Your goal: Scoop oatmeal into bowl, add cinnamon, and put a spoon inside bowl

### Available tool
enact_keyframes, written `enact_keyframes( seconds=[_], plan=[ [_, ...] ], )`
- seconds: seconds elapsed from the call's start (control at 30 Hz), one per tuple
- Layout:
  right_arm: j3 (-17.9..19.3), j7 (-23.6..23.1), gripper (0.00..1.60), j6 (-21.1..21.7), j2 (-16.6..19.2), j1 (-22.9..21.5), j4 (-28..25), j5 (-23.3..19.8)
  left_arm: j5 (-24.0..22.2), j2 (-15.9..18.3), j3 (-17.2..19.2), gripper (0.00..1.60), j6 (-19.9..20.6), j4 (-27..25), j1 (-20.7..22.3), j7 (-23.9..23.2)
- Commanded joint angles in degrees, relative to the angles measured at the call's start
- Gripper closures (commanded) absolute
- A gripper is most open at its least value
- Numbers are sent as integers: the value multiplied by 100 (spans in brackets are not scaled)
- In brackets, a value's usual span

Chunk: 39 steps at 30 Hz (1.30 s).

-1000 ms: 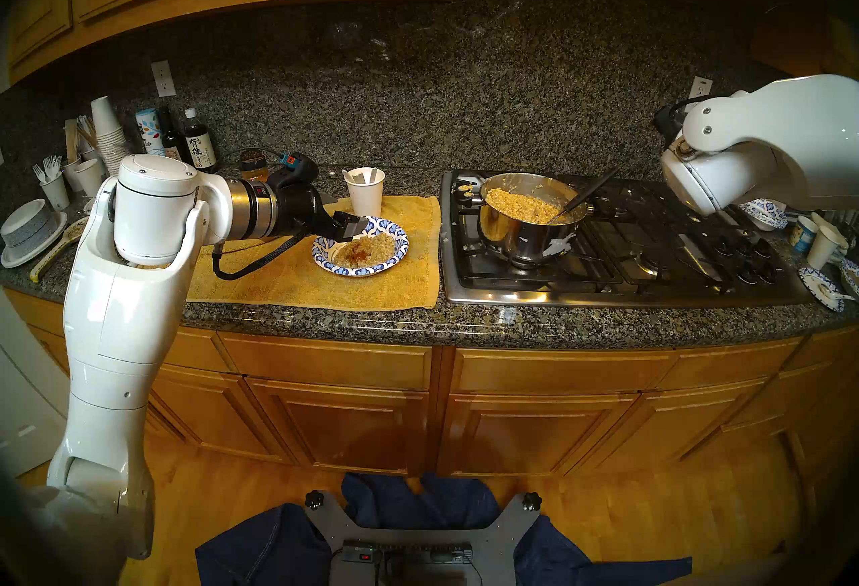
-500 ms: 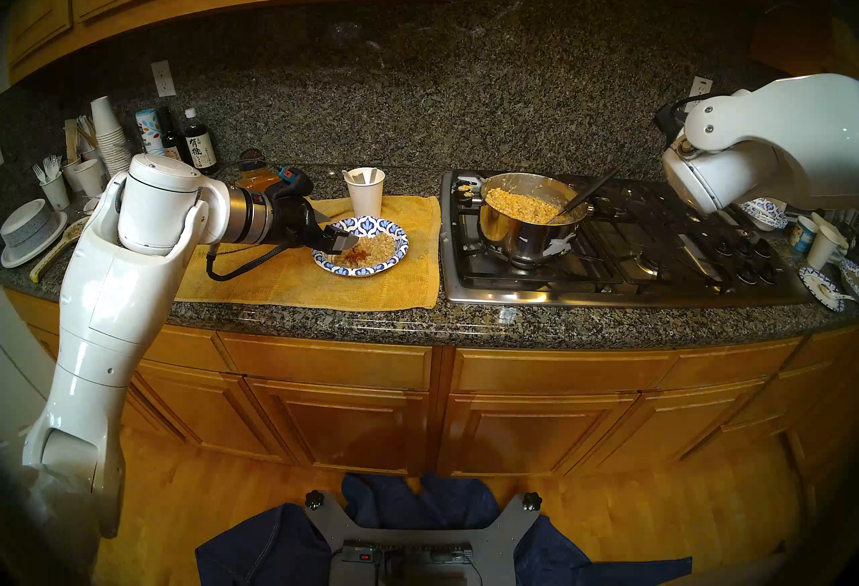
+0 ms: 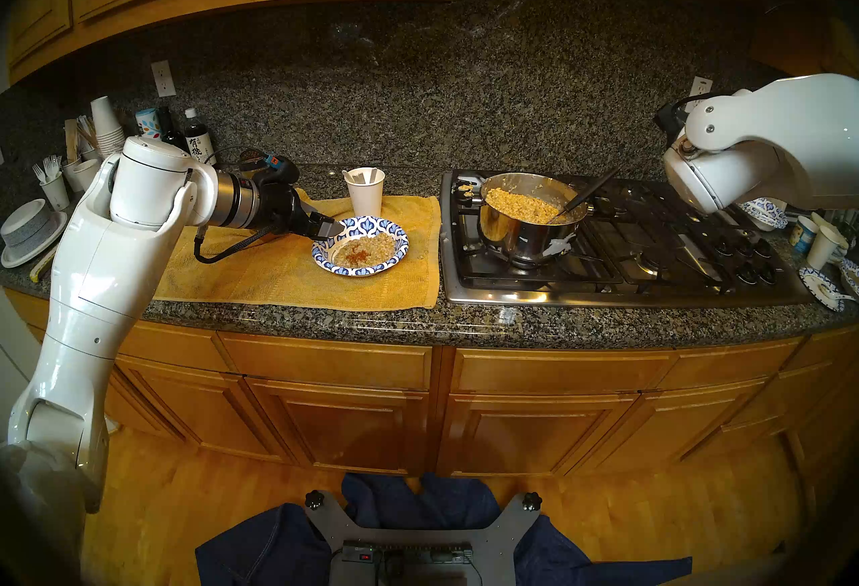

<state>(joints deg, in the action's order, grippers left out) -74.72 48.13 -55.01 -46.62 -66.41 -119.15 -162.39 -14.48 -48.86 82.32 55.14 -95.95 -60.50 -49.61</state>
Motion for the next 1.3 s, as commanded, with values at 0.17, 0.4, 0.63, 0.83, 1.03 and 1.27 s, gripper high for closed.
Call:
enact_keyframes(
  seconds=[0.17,0.4,0.63,0.83,1.03,1.27],
  plan=[
    [54,-60,0,1,9,-194,61,98,-206,30,-84,0,-14,404,812,-298],
    [47,-66,0,1,7,-198,59,95,-258,-3,-111,0,-21,668,1056,-273],
    [43,-70,0,1,7,-201,57,93,-322,-111,-203,0,-24,921,1337,-272],
    [40,-75,0,1,5,-203,55,90,-328,-232,-263,0,-45,1104,1555,-217],
    [36,-81,0,1,5,-206,53,89,-302,-346,-331,0,-62,1268,1746,-172],
    [31,-88,0,1,6,-211,52,90,-268,-463,-460,0,-66,1593,2059,-154]
  ],
)
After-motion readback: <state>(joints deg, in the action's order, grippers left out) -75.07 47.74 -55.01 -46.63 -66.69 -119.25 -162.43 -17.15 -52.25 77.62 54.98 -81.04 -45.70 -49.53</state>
